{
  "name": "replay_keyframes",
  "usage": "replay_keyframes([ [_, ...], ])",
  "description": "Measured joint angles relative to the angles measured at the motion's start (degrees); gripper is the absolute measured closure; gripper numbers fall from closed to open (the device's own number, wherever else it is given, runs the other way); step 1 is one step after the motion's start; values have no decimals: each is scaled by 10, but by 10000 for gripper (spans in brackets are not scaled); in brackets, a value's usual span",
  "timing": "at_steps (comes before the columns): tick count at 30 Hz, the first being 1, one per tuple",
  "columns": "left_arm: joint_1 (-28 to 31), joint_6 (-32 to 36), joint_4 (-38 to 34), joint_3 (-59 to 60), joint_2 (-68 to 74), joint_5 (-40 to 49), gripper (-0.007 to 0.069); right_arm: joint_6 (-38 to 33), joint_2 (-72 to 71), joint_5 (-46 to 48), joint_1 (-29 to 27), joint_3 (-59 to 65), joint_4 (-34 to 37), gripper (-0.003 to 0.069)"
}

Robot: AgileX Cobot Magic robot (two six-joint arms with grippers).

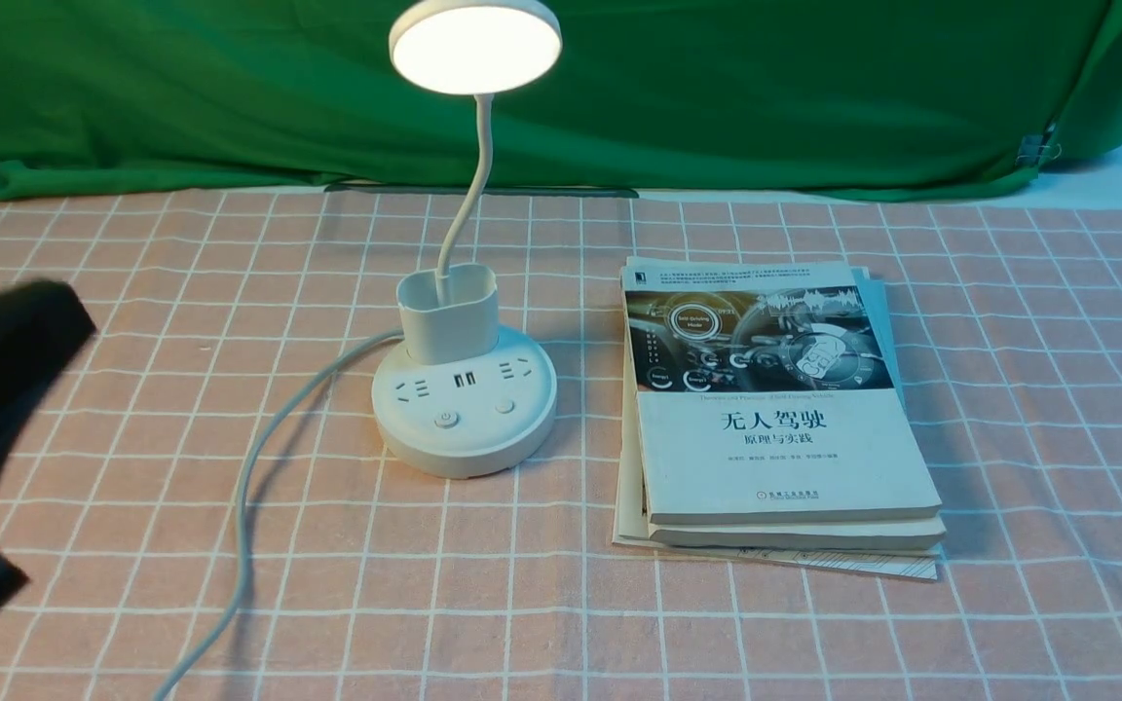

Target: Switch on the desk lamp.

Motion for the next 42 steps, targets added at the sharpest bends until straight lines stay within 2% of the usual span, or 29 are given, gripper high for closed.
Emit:
replay_keyframes([
  [3,8,8,0,35,-22,-65,603,0,0,0,0,0,0,421],
  [5,46,23,1,84,-54,-92,603,0,0,0,0,0,0,421],
  [10,152,29,8,158,-104,-81,603,0,0,0,0,0,0,421],
  [12,219,31,37,192,-130,-75,603,0,0,0,0,0,0,421],
  [16,288,34,82,226,-162,-72,603,0,0,0,0,0,0,421],
  [21,295,35,92,244,-182,-40,603,0,0,0,0,0,0,421],
  [36,291,39,49,244,-236,149,603,0,0,0,0,0,0,421],
  [42,291,42,47,244,-237,160,603,0,0,0,0,0,0,421],
])
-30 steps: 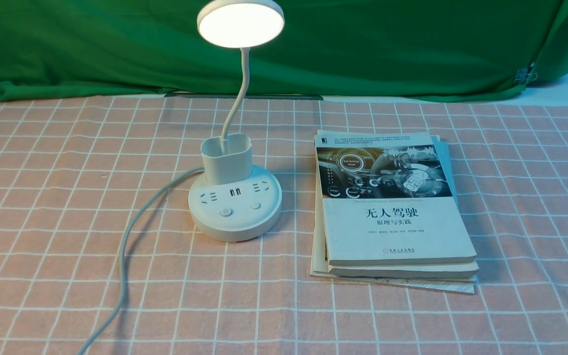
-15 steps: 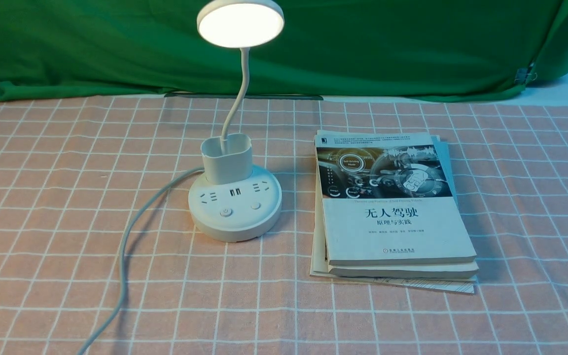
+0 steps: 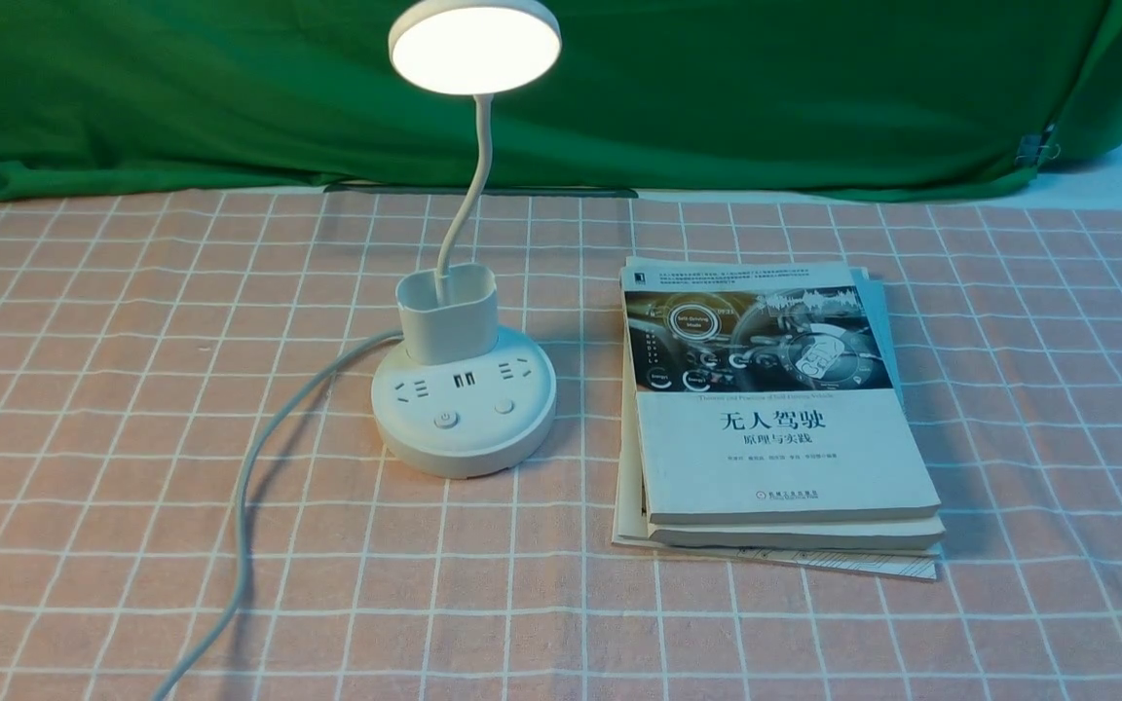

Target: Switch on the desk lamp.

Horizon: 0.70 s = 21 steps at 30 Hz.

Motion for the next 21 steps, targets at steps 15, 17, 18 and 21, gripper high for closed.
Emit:
replay_keyframes([
  [15,0,4,-1,0,0,1,603,0,0,0,0,0,0,421],
  [17,0,5,-1,0,0,1,603,0,0,0,0,0,0,421],
  [18,0,5,-2,0,0,1,603,0,0,0,0,0,0,421],
  [21,0,5,-2,0,0,1,603,0,0,0,0,0,0,421],
])
